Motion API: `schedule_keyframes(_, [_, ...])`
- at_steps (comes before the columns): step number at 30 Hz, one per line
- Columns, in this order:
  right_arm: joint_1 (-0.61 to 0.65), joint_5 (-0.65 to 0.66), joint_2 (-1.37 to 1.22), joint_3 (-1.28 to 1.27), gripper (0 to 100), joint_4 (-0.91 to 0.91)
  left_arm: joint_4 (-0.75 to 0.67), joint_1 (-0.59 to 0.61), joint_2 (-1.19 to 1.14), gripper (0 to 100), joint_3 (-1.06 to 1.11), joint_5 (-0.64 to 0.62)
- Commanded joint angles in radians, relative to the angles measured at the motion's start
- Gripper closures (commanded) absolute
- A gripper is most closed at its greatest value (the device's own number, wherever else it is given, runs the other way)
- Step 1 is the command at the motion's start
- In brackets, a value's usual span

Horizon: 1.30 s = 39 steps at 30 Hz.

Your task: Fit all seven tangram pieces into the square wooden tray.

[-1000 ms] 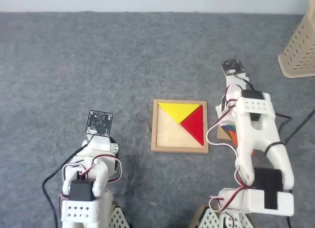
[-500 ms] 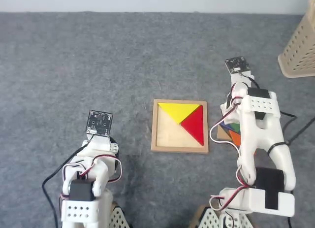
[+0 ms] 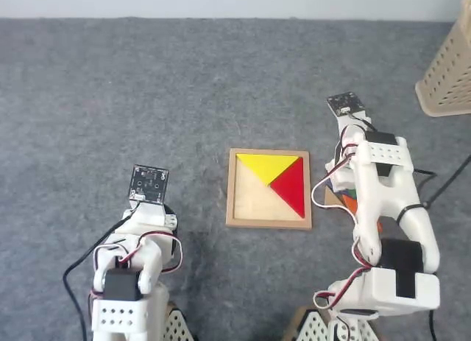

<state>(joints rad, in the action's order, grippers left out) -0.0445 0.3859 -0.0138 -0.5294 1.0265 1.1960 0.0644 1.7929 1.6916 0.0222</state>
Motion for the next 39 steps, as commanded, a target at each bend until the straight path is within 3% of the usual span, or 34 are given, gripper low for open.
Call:
schedule_keyframes(1, [-0.013, 0.015, 0.093, 0.029, 86.1, 0.015, 0.005, 0.005, 0.003, 99, -0.005, -0.009])
schedule_keyframes(6, [-0.007, 0.051, 0.274, -0.02, 86.1, 0.165, 0.005, 0.005, 0.003, 99, -0.005, -0.009])
schedule_keyframes(10, [-0.016, 0.292, 0.303, -0.087, 85.9, 0.245, 0.005, 0.005, 0.003, 99, -0.005, -0.009])
schedule_keyframes(17, [-0.096, 0.646, 0.188, -0.103, 76.2, 0.231, 0.005, 0.005, 0.003, 99, -0.005, -0.009])
schedule_keyframes(25, [-0.122, 0.835, -0.027, -0.1, 74.5, 0.056, 0.005, 0.005, 0.003, 99, -0.005, -0.009])
schedule_keyframes(30, [-0.128, 0.848, -0.087, -0.071, 74.5, 0.058, 0.005, 0.005, 0.003, 99, -0.005, -0.009])
schedule_keyframes(34, [-0.124, 0.756, -0.088, -0.071, 75.6, 0.061, 0.005, 0.005, 0.003, 99, -0.005, -0.009])
schedule_keyframes(39, [-0.12, 0.654, -0.09, -0.066, 90.5, 0.061, 0.005, 0.005, 0.003, 99, -0.005, -0.009])
